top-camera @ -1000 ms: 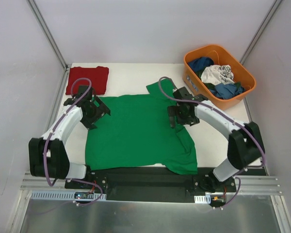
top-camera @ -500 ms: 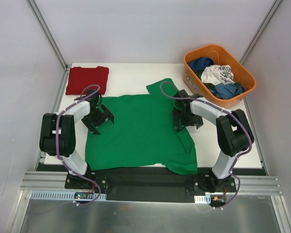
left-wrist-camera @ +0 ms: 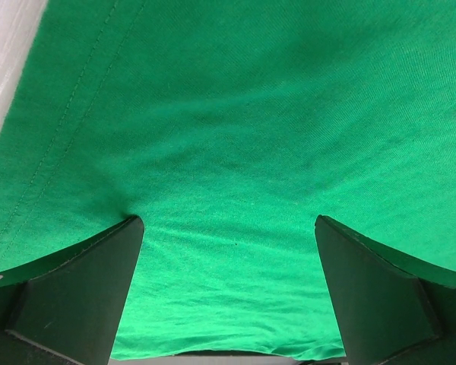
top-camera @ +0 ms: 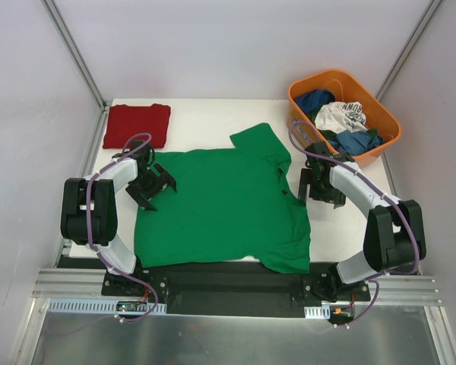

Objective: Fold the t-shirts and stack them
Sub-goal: Flatten out the tshirt, then grap the side of the flattened tshirt closest away from the robot with both arms

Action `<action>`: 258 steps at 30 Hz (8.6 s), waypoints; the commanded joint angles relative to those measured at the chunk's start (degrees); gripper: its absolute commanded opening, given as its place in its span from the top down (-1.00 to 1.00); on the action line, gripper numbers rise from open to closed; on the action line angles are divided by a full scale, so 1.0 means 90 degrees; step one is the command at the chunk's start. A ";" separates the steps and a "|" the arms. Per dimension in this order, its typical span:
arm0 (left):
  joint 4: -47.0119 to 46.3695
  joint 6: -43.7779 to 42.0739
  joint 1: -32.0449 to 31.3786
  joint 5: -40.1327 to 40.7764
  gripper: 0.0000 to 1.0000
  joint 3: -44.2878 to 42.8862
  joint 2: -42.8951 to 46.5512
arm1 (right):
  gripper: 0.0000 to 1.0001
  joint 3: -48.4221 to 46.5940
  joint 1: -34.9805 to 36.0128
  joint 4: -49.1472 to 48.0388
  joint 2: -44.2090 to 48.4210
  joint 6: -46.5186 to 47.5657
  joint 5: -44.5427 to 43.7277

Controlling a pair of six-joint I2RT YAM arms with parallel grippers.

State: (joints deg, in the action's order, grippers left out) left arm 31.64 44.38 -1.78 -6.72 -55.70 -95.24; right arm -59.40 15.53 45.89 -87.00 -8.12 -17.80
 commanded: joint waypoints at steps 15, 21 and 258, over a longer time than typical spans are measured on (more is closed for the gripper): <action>0.0000 -0.0302 0.0159 0.0434 -0.99 0.0144 -0.0238 | -0.98 -0.3019 0.1292 -0.0704 -0.2402 0.0804 -0.0238; 0.0000 -0.0361 0.0393 0.0532 -0.98 0.0222 -0.0218 | -0.98 -0.3507 0.1156 -0.0579 -0.3252 0.0853 -0.1184; -0.0039 0.1133 0.0842 0.0757 1.00 0.2576 0.4107 | -0.18 0.1795 0.5325 0.0010 0.0586 -0.1764 0.1275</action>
State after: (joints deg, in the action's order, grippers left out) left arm 31.03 54.63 5.37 0.75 -33.39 -60.12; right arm -44.10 62.83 48.82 -79.50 -21.52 -4.75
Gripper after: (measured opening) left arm 0.011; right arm 0.645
